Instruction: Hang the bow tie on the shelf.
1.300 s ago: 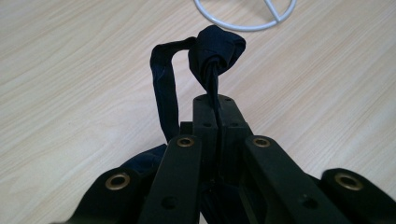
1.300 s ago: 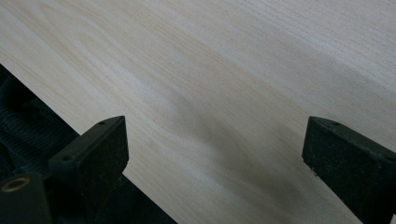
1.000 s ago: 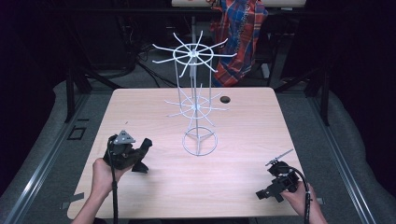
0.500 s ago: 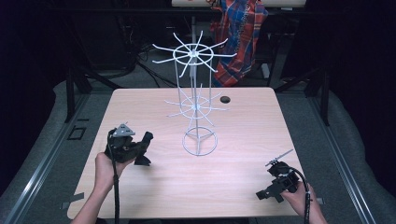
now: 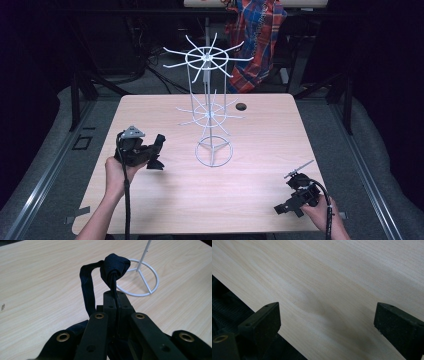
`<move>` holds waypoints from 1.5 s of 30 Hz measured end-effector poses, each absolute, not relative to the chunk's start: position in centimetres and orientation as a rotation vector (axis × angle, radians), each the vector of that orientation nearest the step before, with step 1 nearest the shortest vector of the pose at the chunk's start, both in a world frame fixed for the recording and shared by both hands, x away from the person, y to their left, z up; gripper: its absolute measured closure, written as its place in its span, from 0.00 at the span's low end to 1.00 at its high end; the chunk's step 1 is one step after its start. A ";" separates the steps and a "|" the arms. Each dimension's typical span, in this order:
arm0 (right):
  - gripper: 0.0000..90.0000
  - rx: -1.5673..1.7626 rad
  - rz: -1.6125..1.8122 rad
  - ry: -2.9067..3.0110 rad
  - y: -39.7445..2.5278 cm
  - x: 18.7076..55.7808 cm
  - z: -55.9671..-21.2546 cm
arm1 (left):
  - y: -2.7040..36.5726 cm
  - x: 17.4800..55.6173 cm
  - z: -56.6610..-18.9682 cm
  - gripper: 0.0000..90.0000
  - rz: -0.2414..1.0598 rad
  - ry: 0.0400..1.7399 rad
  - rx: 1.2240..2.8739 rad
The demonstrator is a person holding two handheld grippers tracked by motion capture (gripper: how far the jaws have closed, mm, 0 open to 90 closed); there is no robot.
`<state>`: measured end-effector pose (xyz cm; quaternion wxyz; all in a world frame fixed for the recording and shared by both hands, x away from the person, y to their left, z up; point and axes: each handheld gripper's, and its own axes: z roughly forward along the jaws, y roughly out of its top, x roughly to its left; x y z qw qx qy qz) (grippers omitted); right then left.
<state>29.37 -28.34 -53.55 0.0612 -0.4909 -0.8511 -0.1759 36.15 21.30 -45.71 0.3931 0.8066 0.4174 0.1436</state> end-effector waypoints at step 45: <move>0.07 -1.465 -0.509 -2.579 -28.4 29.4 -53.6 | 20.0 37.5 -42.2 0.97 0.236 0.949 1.830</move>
